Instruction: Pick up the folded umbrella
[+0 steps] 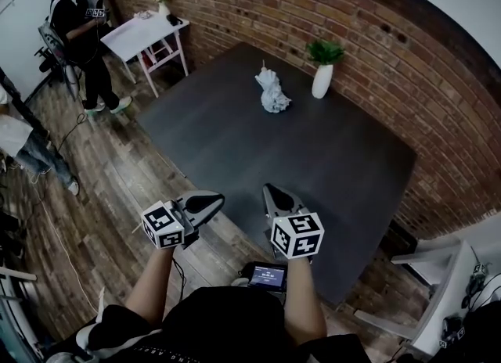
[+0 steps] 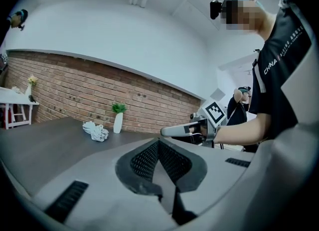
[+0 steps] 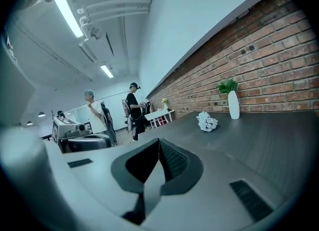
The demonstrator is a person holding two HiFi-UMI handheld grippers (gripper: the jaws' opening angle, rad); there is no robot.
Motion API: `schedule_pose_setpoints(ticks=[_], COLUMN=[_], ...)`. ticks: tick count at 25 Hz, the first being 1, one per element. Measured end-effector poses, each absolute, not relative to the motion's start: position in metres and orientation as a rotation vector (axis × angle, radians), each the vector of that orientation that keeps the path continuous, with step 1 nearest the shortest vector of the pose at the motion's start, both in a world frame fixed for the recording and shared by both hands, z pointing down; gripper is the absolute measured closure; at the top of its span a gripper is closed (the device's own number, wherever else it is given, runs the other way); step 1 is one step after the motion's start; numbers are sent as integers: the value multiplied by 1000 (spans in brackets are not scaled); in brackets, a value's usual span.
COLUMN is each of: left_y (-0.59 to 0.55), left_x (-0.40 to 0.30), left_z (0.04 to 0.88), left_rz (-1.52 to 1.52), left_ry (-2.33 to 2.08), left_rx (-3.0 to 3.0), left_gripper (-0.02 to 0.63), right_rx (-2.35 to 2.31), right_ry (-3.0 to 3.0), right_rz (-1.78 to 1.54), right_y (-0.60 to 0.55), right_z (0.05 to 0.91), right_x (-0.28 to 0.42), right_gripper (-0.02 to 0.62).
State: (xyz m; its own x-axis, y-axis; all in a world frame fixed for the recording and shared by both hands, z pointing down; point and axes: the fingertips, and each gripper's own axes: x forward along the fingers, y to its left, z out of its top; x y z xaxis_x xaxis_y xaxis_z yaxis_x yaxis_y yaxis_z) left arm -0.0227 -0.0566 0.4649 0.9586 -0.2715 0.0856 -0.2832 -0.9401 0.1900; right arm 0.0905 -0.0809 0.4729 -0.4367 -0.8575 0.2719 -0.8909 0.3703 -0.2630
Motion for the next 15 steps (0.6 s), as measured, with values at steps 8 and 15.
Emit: schedule_pose_setpoints(ticks=[8, 15], left_y=[-86, -111], left_x=[-12, -8], left_z=[473, 480], left_rz=[100, 106], left_ry=[-444, -442], left_rx=[2893, 2872], left_gripper=[604, 604], right_rx=[1592, 1572], right_ry=[-2532, -2528], right_rz=[596, 612], right_y=[-115, -139], right_z=[479, 486], right_x=[106, 106], right_gripper=[584, 584])
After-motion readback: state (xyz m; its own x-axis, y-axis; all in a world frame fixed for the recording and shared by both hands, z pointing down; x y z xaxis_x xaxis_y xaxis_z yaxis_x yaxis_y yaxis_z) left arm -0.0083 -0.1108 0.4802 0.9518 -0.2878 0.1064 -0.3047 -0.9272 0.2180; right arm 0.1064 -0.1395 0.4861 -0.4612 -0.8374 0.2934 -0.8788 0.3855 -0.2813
